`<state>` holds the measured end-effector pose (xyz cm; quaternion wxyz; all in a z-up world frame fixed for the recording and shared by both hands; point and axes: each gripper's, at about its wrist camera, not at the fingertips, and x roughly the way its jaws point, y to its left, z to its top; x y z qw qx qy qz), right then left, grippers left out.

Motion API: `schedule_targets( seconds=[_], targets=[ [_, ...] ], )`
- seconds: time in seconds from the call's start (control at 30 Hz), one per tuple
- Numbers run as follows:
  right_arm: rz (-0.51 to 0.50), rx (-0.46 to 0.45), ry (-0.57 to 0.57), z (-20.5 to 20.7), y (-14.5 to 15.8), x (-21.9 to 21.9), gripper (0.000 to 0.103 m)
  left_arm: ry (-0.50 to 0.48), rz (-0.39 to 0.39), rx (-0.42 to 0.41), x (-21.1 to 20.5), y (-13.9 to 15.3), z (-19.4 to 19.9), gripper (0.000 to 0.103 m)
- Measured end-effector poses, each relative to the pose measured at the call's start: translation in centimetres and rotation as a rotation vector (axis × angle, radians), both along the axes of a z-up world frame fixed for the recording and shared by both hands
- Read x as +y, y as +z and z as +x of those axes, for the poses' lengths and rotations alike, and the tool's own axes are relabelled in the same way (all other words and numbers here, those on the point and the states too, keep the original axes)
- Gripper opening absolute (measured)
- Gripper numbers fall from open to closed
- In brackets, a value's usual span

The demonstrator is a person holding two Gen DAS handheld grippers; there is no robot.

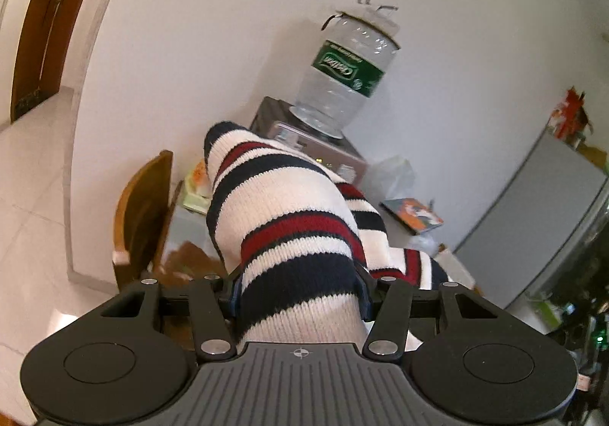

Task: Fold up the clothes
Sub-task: 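Carry the cardigan bundle with both grippers toward the stack of dark clothes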

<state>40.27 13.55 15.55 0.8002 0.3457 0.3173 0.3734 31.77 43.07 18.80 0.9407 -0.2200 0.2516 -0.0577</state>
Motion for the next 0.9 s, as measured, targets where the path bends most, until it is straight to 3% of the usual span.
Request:
schedule_targets(
  seconds=[0.07,0.23,0.33,0.4,0.43,0.6,0.73,0.9],
  targets=[
    [0.010,0.022,-0.014,1.5,-1.4,1.1,0.037,-0.003,0.024,0.014,0.5,-1.2,1.6,0.056],
    [-0.002,0.162,-0.039,3.9,-7.5,2.6,0.039,0.027,0.060,0.142,1.8,-7.8,4.8,0.058],
    [-0.031,0.192,-0.048,4.5,-10.8,3.1,0.043,0.039,0.040,0.126,2.8,-10.8,4.1,0.065],
    [-0.040,0.181,-0.047,4.5,-11.9,2.9,0.056,0.034,0.009,0.104,3.3,-11.4,3.6,0.069],
    [-0.040,0.179,-0.044,4.5,-12.2,2.9,0.057,0.030,0.004,0.095,3.3,-11.5,3.5,0.069],
    [-0.100,0.114,-0.029,4.0,-10.5,2.7,0.058,0.017,0.033,0.024,3.1,-10.0,2.7,0.070],
    [-0.195,-0.005,-0.053,3.5,-7.8,1.9,0.059,0.031,0.082,-0.041,2.8,-7.3,1.5,0.070],
    [-0.297,-0.158,-0.112,3.3,-4.4,0.9,0.063,0.070,0.081,-0.148,3.2,-4.2,0.5,0.070]
  ],
)
